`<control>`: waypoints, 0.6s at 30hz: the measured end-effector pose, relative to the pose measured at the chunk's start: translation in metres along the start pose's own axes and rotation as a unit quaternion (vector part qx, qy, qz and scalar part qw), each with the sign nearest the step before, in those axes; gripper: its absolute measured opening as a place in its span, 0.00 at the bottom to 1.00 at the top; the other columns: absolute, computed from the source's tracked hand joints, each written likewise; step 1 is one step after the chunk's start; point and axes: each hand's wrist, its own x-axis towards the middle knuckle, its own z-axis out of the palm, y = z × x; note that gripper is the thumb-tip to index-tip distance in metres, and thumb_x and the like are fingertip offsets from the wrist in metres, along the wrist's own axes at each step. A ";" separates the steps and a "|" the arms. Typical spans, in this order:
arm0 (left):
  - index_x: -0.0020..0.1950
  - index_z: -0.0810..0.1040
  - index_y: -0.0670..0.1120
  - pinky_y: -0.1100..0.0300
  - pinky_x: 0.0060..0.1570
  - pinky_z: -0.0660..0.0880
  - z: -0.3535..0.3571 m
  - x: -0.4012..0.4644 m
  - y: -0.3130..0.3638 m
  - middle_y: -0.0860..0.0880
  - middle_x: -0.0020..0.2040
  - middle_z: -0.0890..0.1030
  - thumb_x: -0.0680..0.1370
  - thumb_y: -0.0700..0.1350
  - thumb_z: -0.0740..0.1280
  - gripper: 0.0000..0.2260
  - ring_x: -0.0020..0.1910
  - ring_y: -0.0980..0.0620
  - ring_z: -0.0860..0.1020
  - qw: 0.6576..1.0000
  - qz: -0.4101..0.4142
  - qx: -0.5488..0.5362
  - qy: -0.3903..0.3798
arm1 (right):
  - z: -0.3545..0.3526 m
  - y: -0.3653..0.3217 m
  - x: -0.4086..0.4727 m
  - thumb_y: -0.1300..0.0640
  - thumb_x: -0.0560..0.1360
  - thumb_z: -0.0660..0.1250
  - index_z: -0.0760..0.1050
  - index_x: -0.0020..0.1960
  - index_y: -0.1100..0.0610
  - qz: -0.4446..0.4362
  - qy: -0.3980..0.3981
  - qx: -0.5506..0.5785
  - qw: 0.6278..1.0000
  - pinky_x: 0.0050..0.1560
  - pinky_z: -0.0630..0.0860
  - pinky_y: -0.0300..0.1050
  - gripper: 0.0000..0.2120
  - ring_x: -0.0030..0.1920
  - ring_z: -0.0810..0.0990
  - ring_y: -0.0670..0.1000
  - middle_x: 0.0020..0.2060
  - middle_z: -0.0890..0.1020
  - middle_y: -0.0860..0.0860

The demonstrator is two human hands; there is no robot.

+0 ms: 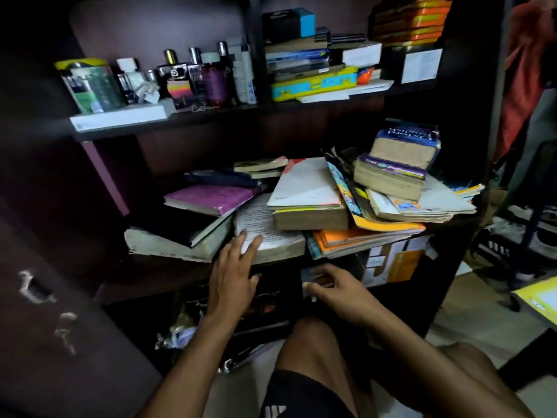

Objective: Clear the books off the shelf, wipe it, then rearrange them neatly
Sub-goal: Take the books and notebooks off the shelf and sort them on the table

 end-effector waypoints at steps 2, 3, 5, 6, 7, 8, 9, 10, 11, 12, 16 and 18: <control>0.79 0.61 0.58 0.45 0.69 0.71 -0.002 -0.004 0.003 0.49 0.81 0.61 0.69 0.44 0.80 0.44 0.74 0.42 0.68 0.999 -0.004 -0.039 -0.002 | 0.004 -0.008 -0.002 0.47 0.77 0.72 0.78 0.60 0.50 -0.028 -0.012 -0.029 0.999 0.52 0.79 0.40 0.14 0.50 0.81 0.43 0.51 0.83 0.46; 0.79 0.61 0.58 0.47 0.70 0.71 -0.006 -0.006 0.003 0.50 0.81 0.60 0.71 0.45 0.78 0.42 0.75 0.45 0.67 0.998 -0.009 -0.065 0.006 | 0.008 -0.015 -0.003 0.48 0.77 0.72 0.78 0.60 0.49 -0.049 -0.021 -0.039 0.998 0.49 0.78 0.37 0.13 0.50 0.81 0.42 0.50 0.83 0.46; 0.78 0.65 0.56 0.54 0.68 0.72 -0.020 -0.012 0.002 0.53 0.80 0.62 0.73 0.44 0.75 0.36 0.75 0.51 0.67 0.993 -0.007 -0.115 0.037 | 0.021 -0.033 -0.002 0.50 0.77 0.72 0.78 0.59 0.48 -0.090 -0.038 -0.041 0.994 0.44 0.77 0.34 0.12 0.47 0.82 0.40 0.48 0.83 0.45; 0.76 0.69 0.54 0.55 0.66 0.74 -0.027 -0.015 0.001 0.53 0.77 0.67 0.73 0.43 0.73 0.32 0.73 0.52 0.69 0.989 -0.002 -0.127 0.081 | 0.028 -0.041 0.000 0.52 0.77 0.72 0.77 0.59 0.49 -0.106 -0.042 -0.028 0.993 0.43 0.79 0.35 0.12 0.45 0.82 0.40 0.48 0.83 0.46; 0.73 0.73 0.50 0.54 0.65 0.75 -0.033 -0.019 -0.001 0.52 0.72 0.71 0.73 0.42 0.71 0.28 0.70 0.52 0.72 0.981 -0.005 -0.135 0.142 | 0.034 -0.050 0.002 0.53 0.77 0.73 0.77 0.60 0.50 -0.121 -0.043 -0.016 0.992 0.42 0.80 0.38 0.12 0.44 0.82 0.41 0.48 0.83 0.47; 0.71 0.75 0.47 0.53 0.64 0.75 -0.038 -0.023 -0.007 0.50 0.68 0.74 0.73 0.41 0.69 0.25 0.68 0.50 0.74 0.968 -0.026 -0.138 0.207 | 0.041 -0.060 0.006 0.53 0.77 0.73 0.76 0.60 0.50 -0.138 -0.043 -0.014 0.989 0.42 0.82 0.41 0.13 0.45 0.83 0.42 0.48 0.82 0.47; 0.70 0.75 0.46 0.51 0.65 0.74 -0.041 -0.024 -0.013 0.48 0.66 0.75 0.73 0.41 0.69 0.24 0.66 0.47 0.75 0.952 -0.065 -0.146 0.260 | 0.046 -0.068 0.011 0.52 0.77 0.73 0.75 0.60 0.48 -0.151 -0.040 -0.025 0.987 0.41 0.83 0.43 0.14 0.46 0.83 0.43 0.49 0.82 0.46; 0.71 0.74 0.45 0.48 0.66 0.73 -0.042 -0.024 -0.019 0.46 0.66 0.74 0.74 0.41 0.70 0.25 0.66 0.45 0.74 0.936 -0.117 -0.157 0.292 | 0.049 -0.075 0.015 0.51 0.76 0.72 0.73 0.61 0.46 -0.163 -0.041 -0.042 0.985 0.42 0.83 0.44 0.15 0.47 0.82 0.43 0.50 0.81 0.45; 0.73 0.71 0.46 0.45 0.67 0.71 -0.045 -0.023 -0.029 0.45 0.68 0.72 0.74 0.43 0.71 0.27 0.68 0.44 0.72 0.923 -0.173 -0.167 0.300 | 0.053 -0.084 0.021 0.49 0.76 0.72 0.71 0.62 0.44 -0.176 -0.047 -0.059 0.981 0.44 0.83 0.46 0.17 0.49 0.82 0.43 0.51 0.80 0.44; 0.76 0.68 0.48 0.43 0.70 0.69 -0.046 -0.022 -0.035 0.45 0.72 0.69 0.75 0.45 0.74 0.31 0.71 0.43 0.69 0.917 -0.218 -0.176 0.284 | 0.055 -0.091 0.026 0.47 0.76 0.72 0.69 0.64 0.42 -0.186 -0.051 -0.077 0.978 0.48 0.83 0.48 0.19 0.51 0.81 0.44 0.53 0.80 0.44; 0.81 0.57 0.55 0.46 0.76 0.53 -0.061 0.004 -0.056 0.48 0.82 0.56 0.72 0.64 0.71 0.42 0.81 0.45 0.53 0.969 -0.136 -0.058 0.196 | 0.058 -0.119 0.053 0.47 0.77 0.70 0.62 0.70 0.44 -0.218 -0.054 -0.144 0.964 0.54 0.72 0.44 0.26 0.56 0.76 0.46 0.62 0.78 0.48; 0.82 0.51 0.60 0.40 0.77 0.47 -0.073 0.031 -0.062 0.51 0.84 0.50 0.70 0.71 0.66 0.45 0.82 0.48 0.45 0.992 -0.091 0.006 0.088 | 0.057 -0.129 0.066 0.48 0.78 0.71 0.61 0.72 0.47 -0.226 -0.043 -0.163 0.959 0.57 0.70 0.43 0.28 0.62 0.75 0.49 0.66 0.76 0.52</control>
